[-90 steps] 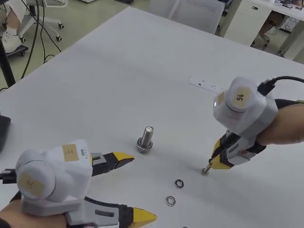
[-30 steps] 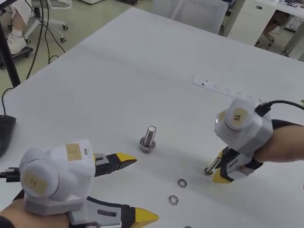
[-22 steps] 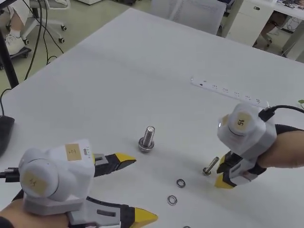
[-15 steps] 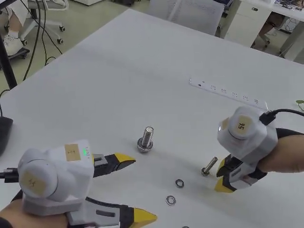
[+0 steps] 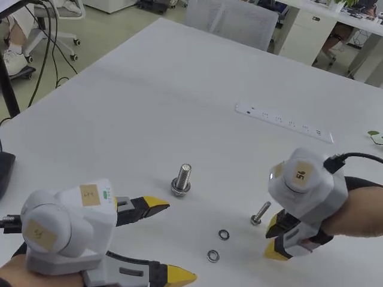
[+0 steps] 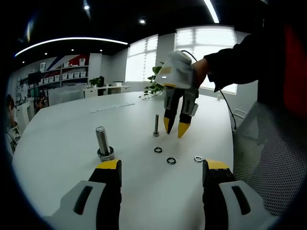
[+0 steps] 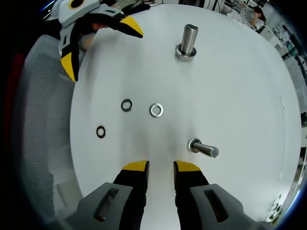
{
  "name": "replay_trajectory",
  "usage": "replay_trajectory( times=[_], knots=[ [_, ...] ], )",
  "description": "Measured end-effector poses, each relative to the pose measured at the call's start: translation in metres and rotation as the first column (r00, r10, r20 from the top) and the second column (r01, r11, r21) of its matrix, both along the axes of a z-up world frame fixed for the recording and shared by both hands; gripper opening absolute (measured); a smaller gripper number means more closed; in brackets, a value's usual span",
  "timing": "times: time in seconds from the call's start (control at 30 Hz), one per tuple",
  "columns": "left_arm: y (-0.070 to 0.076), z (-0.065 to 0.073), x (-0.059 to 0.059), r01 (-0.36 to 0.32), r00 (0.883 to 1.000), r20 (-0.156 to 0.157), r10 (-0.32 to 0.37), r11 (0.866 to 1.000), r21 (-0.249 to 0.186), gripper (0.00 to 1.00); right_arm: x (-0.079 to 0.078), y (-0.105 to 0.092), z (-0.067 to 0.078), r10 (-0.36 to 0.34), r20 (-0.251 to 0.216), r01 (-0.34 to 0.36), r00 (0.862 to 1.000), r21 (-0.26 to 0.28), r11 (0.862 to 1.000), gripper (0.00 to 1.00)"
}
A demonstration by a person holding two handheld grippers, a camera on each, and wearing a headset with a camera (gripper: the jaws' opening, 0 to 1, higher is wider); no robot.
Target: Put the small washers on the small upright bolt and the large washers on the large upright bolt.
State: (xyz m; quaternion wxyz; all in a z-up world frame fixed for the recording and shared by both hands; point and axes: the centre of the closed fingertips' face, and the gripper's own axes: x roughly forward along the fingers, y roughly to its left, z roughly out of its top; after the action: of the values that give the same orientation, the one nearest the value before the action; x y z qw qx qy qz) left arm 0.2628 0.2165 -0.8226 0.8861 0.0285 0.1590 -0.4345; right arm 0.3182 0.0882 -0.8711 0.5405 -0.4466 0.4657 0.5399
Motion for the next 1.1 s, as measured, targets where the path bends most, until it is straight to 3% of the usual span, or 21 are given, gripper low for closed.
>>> replay_trajectory(
  times=[0.47, 0.8, 1.1],
  knots=[
    [0.001, 0.008, -0.001, -0.006, 1.000, 0.016, 0.006, 1.000, -0.003, 0.68, -0.013, 0.022, 0.006, 0.059, -0.001, -0.059, 0.998, 0.011, 0.998, 0.22],
    [0.002, 0.011, -0.001, -0.013, 1.000, 0.026, 0.013, 1.000, -0.005, 0.68, -0.010, 0.046, 0.012, 0.113, 0.032, -0.113, 0.993, 0.022, 0.993, 0.21],
    [0.005, 0.011, 0.001, -0.026, 0.999, 0.027, 0.026, 1.000, -0.005, 0.67, -0.004, 0.064, 0.009, 0.151, 0.052, -0.152, 0.987, 0.019, 0.988, 0.21]
  ],
)
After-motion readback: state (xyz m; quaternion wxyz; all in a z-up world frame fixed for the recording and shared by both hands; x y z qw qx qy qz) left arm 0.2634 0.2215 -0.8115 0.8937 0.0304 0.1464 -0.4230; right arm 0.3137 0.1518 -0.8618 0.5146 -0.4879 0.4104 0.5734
